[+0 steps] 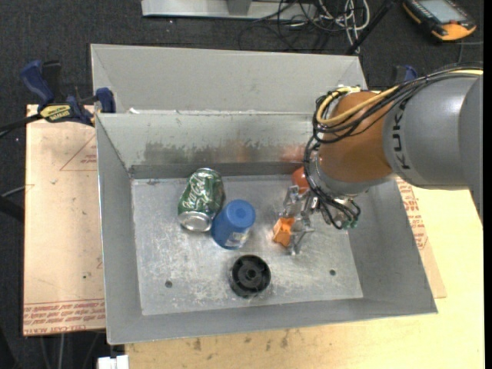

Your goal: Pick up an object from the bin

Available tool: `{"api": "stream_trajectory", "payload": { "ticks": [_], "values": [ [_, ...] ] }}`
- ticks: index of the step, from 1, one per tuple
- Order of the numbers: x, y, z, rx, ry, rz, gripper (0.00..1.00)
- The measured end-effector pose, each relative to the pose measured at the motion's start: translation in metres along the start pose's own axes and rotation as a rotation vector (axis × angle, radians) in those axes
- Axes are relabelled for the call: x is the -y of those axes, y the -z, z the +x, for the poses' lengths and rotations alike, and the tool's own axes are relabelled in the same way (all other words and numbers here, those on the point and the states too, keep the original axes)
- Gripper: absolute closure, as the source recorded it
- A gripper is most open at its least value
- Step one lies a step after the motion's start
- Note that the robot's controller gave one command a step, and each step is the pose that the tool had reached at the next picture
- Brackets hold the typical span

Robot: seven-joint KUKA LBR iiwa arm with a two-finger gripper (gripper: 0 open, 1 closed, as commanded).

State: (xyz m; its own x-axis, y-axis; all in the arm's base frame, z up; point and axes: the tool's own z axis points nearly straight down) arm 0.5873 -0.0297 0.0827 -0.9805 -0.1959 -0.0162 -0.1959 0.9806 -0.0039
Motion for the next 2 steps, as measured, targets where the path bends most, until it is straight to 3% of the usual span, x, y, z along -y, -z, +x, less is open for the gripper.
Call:
{"api": "stream_trajectory", "payload": {
  "ticks": [1, 2],
  "values": [
    [-0.001, 0.016, 0.004, -0.016, 0.001, -0.004, 1.00],
    [-0.001, 0.034, 0.003, -0.017, 0.001, -0.005, 1.00]
  ]
}}
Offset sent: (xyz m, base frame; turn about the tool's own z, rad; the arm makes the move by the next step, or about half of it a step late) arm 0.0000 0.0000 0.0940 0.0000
